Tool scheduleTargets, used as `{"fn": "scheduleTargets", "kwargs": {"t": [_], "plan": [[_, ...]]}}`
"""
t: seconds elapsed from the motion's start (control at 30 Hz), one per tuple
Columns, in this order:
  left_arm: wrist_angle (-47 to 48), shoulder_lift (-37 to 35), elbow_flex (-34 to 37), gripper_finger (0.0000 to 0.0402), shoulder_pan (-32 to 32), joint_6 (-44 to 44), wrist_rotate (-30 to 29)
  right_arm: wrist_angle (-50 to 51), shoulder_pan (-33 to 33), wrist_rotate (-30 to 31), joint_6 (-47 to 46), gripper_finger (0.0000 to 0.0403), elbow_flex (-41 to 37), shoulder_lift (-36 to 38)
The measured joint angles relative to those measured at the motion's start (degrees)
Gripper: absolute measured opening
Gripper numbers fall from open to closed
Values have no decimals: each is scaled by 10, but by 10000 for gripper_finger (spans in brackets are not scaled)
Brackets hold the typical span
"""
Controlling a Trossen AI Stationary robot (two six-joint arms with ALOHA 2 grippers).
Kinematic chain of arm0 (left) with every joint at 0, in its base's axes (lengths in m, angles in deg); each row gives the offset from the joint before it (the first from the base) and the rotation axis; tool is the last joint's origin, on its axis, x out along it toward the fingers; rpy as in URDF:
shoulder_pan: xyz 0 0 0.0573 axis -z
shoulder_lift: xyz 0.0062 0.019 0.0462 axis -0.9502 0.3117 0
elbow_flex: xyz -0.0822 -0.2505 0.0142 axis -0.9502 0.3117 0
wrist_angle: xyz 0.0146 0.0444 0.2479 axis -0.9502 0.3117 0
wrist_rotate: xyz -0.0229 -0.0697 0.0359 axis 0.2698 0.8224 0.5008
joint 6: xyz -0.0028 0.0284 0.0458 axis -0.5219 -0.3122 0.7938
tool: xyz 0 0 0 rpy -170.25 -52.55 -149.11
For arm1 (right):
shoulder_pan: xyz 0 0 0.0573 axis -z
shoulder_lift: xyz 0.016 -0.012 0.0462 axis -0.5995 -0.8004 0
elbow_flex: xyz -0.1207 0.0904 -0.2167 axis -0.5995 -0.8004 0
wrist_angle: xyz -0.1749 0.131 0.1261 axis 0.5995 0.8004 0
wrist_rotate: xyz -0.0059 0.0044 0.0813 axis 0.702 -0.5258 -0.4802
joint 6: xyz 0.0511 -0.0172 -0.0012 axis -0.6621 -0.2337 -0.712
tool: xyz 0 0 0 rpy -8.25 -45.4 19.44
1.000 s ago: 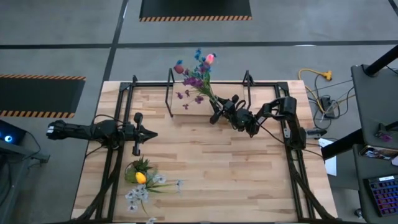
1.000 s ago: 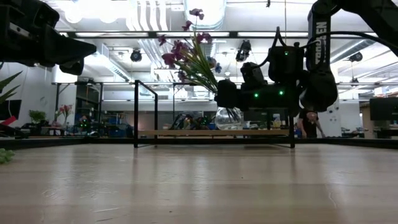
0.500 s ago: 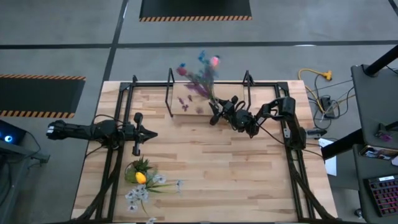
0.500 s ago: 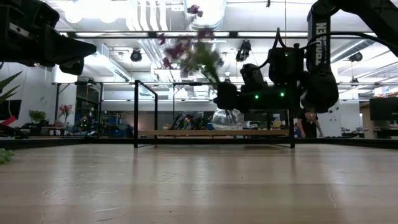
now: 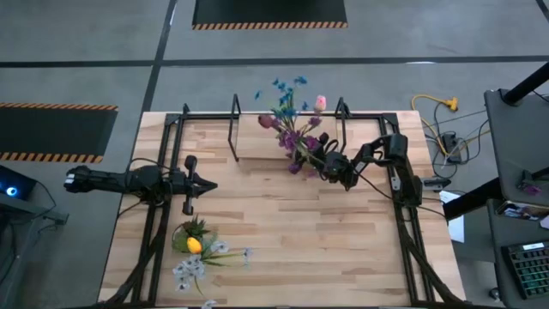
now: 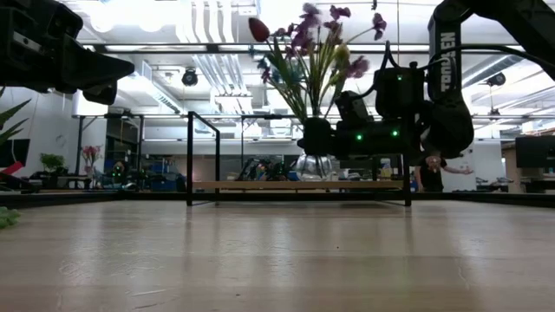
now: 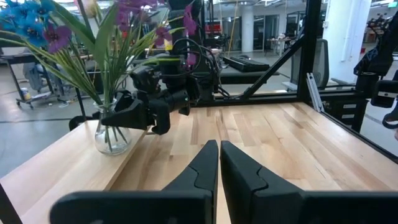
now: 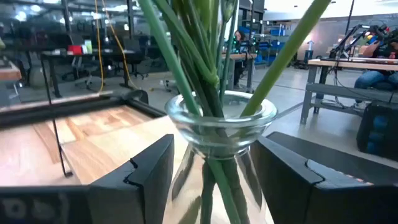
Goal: Pick and place flowers into a vace then onto a shelf
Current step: Put the right transparent vase on the shelf
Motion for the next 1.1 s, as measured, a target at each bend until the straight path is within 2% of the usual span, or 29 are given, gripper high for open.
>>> {"fn": "scheduleTargets", "kwargs": {"t": [0.43,0.63,0.9,1.1], "plan": [[0,0,0,0,0,0,0,2,-2,7,21,274,-57,57],[0,0,0,0,0,0,0,12,-2,6,0,291,-62,57],[0,0,0,0,0,0,0,14,-2,6,0,282,-40,57],[0,0,0,0,0,0,0,26,-1,22,-2,244,-39,57]]}}
